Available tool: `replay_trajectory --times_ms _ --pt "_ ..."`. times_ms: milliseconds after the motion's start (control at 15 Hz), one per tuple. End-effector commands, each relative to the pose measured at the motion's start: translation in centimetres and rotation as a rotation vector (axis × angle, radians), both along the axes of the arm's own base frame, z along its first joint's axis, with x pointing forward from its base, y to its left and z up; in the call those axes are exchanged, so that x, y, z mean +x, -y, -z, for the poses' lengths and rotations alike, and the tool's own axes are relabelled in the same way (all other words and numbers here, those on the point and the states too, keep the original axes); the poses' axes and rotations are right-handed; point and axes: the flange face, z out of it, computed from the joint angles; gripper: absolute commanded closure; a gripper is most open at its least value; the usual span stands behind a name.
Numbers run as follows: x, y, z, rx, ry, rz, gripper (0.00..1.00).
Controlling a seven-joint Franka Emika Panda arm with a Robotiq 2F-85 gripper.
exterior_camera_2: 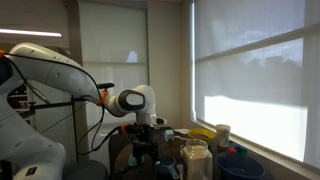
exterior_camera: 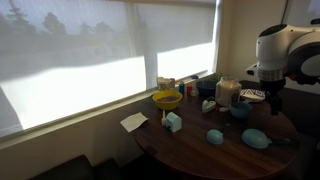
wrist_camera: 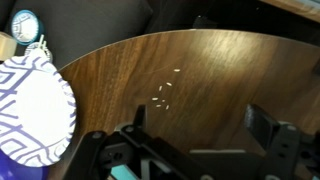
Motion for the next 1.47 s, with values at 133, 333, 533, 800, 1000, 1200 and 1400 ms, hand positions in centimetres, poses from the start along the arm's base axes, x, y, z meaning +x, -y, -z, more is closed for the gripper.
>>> replay_trajectory --times_ms 133,333,533,800,1000,1200,1400 --pt "-1.3 -1.3 0.9 0.215 -0.220 -0.029 0.00" --pt "-1.8 -2.4 2.1 0.320 -0.320 -0.039 0.00" --pt "-1.9 -3.4 3.7 0.373 -0.342 -0.047 0.00" --pt "-1.7 -4.8 5.1 0.441 -0.347 -0.074 0.00" --pt "-1.5 -5.4 5.6 0.497 -0.374 -0.083 0.00" --pt "-1.3 -5.4 6.1 0.529 -0.382 -0.077 0.19" --pt "-1.1 -5.2 6.2 0.550 -0.381 -0.073 0.47"
